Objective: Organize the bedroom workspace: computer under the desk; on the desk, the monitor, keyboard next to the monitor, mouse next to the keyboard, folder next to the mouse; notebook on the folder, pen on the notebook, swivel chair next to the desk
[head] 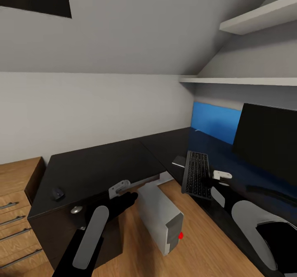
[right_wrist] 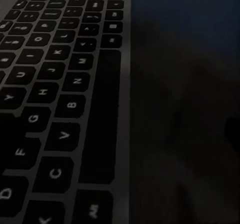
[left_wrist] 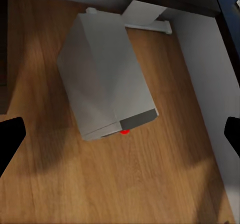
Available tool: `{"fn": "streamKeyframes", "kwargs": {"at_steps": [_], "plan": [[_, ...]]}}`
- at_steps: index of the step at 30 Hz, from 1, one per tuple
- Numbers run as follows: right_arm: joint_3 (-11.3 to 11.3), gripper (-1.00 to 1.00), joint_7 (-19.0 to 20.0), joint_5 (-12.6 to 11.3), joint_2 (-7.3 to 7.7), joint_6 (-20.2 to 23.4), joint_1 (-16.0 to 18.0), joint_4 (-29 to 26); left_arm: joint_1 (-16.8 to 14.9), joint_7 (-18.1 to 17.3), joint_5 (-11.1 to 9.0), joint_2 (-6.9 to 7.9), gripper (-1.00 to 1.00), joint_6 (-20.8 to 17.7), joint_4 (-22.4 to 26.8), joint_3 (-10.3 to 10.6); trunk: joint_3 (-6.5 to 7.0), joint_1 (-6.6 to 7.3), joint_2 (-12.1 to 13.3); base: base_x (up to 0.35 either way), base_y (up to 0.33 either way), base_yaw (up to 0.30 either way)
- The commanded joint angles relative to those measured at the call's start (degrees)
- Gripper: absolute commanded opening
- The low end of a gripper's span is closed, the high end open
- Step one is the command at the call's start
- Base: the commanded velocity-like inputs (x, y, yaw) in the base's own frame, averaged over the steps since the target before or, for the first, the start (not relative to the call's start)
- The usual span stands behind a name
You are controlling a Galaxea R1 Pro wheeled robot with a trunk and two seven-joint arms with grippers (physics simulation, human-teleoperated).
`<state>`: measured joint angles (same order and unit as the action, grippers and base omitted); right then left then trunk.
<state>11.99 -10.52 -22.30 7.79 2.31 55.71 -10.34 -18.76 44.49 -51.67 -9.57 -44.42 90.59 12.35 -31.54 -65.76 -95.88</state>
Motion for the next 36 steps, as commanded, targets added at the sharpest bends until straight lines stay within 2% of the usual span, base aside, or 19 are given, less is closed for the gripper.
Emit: {"fn": "streamKeyframes", "kwargs": {"at_steps": [1, 7, 15, 36], "plan": [[0.49, 1.0, -0.3, -0.46, 0.03, 0.24, 0.02, -0.12, -0.05, 0.59, -0.55, -0.01, 1.0, -0.05, 0.05, 0.01, -0.06, 0.0, -0.03, 0.0, 0.0, 0.0], [0.49, 1.0, -0.29, -0.46, 0.03, 0.24, 0.02, -0.12, -0.05, 0.59, -0.5, -0.01, 1.0, -0.05, 0.03, 0.03, -0.06, 0.0, -0.03, 0.028, 0.0, 0.0], [0.49, 1.0, -0.29, -0.46, 0.03, 0.24, 0.02, -0.12, -0.05, 0.67, -0.45, -0.01, 1.0, -0.05, -0.02, 0.04, -0.06, 0.0, -0.03, 0.235, 0.0, 0.0], [0.49, 1.0, -0.29, -0.46, 0.09, 0.24, 0.02, -0.12, -0.05, 0.68, -0.5, -0.1, 1.0, -0.05, -0.06, 0.17, -0.06, 0.0, -0.03, 0.105, 0.0, 0.0]]}}
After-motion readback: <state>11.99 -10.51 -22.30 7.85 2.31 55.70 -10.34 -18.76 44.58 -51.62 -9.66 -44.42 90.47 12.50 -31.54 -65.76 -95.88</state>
